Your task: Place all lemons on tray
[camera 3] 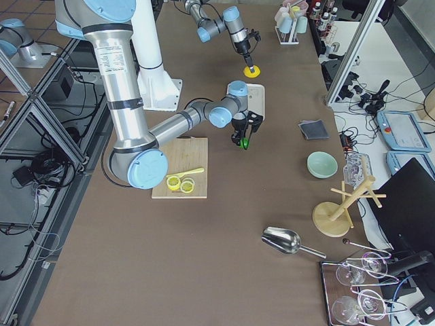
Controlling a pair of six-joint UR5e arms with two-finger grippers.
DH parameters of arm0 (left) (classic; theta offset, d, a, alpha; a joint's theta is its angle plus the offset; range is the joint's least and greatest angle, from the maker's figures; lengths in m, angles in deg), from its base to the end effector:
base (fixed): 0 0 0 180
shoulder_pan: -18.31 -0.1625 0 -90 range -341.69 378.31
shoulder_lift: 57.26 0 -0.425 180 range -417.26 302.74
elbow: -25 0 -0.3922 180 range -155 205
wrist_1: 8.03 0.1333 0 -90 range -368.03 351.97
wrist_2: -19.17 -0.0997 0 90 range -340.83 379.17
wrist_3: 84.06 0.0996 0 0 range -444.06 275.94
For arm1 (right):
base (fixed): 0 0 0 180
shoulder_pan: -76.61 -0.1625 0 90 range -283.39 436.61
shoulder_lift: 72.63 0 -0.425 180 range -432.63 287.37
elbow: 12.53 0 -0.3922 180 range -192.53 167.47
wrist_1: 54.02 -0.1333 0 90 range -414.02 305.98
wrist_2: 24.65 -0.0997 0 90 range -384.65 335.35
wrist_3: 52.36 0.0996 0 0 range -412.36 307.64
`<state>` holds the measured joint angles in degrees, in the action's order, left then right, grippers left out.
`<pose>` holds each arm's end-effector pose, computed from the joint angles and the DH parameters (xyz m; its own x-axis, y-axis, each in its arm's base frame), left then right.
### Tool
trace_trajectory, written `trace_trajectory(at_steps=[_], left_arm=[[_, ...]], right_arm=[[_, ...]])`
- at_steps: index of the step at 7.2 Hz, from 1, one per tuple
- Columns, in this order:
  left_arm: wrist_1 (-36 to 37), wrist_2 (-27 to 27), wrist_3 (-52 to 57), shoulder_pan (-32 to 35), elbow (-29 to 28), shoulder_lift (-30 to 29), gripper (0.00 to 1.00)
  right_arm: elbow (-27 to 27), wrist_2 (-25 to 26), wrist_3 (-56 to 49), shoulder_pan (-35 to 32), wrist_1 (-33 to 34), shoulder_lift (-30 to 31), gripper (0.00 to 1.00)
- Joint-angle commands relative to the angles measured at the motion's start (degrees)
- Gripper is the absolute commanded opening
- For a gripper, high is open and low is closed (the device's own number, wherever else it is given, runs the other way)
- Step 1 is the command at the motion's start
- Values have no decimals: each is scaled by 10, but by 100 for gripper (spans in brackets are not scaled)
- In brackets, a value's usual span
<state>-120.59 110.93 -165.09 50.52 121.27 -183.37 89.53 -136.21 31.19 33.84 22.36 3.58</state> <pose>0.4997 -0.4687 0.1933 0.4334 -0.0888 -0.8968 0.4471 0.8852 0.1284 -0.3675 -0.4717 0.4124 0.6148 0.4264 0.6635 -0.3935 0.8949 -0.2105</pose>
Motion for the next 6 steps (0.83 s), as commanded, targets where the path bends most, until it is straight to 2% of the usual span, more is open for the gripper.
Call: trace_trajectory(at_steps=[1,2,3,5,6], left_arm=[[1,-7,-14,-10,-8,1,0],[1,-32,-25,-34,-15,-3,0],[1,-39,-25,-45,-29,-6,0],[0,-46,-25,-49,-76,-20,0],[-1,-46,-24,-49,-80,-21,0]], right_arm=[[15,-6,1,-4,51,-66,0],[10,-1,1,20,81,-117,0],[1,6,-6,48,79,-147,0],[-25,16,-6,75,77,-191,0],[-41,16,-7,81,76,-206,0]])
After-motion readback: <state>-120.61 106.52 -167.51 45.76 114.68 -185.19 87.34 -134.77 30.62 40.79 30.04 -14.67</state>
